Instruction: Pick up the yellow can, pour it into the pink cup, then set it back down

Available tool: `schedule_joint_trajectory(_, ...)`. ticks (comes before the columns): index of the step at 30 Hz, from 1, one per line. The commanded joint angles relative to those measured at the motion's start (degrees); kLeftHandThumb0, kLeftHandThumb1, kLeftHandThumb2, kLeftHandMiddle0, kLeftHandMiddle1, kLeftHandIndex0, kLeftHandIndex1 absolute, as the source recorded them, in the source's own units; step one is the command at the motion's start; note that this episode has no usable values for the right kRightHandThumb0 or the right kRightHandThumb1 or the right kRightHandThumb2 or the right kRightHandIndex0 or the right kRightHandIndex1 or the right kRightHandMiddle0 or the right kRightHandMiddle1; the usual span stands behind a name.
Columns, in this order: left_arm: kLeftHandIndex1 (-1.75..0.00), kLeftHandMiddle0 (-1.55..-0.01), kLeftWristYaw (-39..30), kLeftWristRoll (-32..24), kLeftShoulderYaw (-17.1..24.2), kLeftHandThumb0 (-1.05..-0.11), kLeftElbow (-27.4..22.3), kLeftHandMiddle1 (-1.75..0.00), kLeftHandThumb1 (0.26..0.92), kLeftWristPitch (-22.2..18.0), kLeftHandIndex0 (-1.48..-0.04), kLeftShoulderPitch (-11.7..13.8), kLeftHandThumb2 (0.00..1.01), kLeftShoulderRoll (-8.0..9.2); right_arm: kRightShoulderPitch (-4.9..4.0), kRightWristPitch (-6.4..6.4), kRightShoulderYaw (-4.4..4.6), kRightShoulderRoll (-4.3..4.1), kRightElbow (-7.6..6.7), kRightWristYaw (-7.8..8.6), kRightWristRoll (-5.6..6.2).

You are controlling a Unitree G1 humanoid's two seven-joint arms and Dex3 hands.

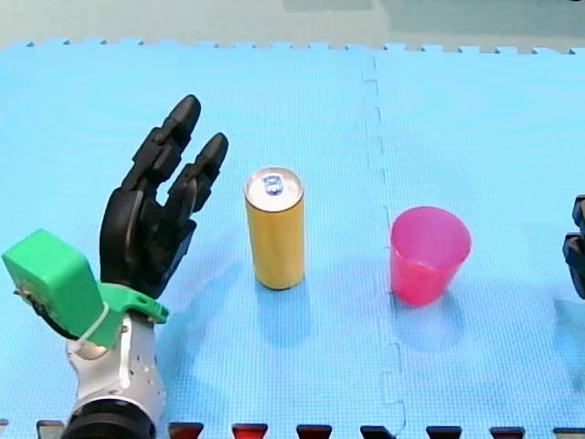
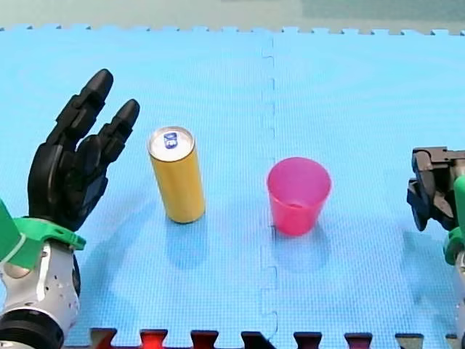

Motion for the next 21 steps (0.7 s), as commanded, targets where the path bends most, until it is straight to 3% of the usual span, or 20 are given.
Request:
schedule_joint_trajectory(1,0.0,-0.37,0.5,1.43,-1.31,-1.048,0.26,-0.01,0.871,-0.45,-0.31,0.1,0.04,0.94,0.0,-0.19,-0.09,-0.36,-0.08,-0.05,0.01)
schedule_joint_trajectory(7,0.0,-0.35,1.49,2.72,-2.76,-1.048,0.4,0.0,0.759,0.86,-0.29,0.05,0.0,1.75,-0.04,-0.2,-0.05,-0.34,0.03,-0.23,-0.07)
schedule_joint_trajectory(9,0.0,-0.33,1.84,2.92,-3.09,-0.993,0.46,0.0,0.702,1.37,-0.26,0.05,0.0,1.88,0.05,-0.3,-0.05,-0.35,0.03,-0.23,-0.07)
schedule_joint_trajectory(14,0.0,-0.29,2.86,3.29,-3.71,-0.908,0.61,0.0,0.643,2.59,-0.23,-0.21,0.0,2.2,0.11,-0.38,0.06,-0.33,-0.03,-0.45,-0.21)
schedule_joint_trajectory(21,0.0,-0.27,3.62,3.4,-4.15,-0.793,0.49,0.0,0.623,3.26,-0.2,-0.3,0.0,2.38,0.05,-0.2,0.05,-0.35,0.0,-0.64,-0.25)
